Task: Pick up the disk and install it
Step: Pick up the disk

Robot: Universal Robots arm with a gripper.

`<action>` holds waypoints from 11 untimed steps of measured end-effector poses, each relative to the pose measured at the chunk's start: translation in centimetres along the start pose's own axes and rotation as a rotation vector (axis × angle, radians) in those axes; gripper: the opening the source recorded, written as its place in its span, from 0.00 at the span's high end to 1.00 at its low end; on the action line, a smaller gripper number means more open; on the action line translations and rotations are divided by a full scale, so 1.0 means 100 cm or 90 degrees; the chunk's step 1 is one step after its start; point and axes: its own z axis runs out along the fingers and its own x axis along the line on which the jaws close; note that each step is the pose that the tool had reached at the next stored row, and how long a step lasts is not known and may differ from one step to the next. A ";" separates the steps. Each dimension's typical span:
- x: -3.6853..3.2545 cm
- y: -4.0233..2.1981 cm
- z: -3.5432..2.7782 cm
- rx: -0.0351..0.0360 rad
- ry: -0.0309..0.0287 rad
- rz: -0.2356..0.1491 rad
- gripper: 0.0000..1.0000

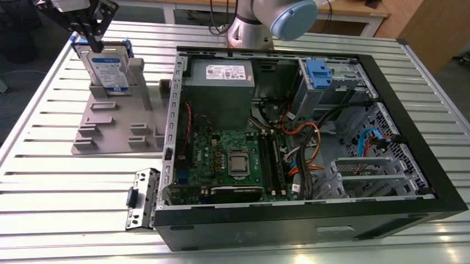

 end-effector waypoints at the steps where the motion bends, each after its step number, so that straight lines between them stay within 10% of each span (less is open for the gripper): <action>1: 0.0000 0.0000 0.0000 0.0000 0.0001 0.000 0.90; 11: 0.0001 0.0000 0.0000 -0.0006 0.0004 -0.022 0.90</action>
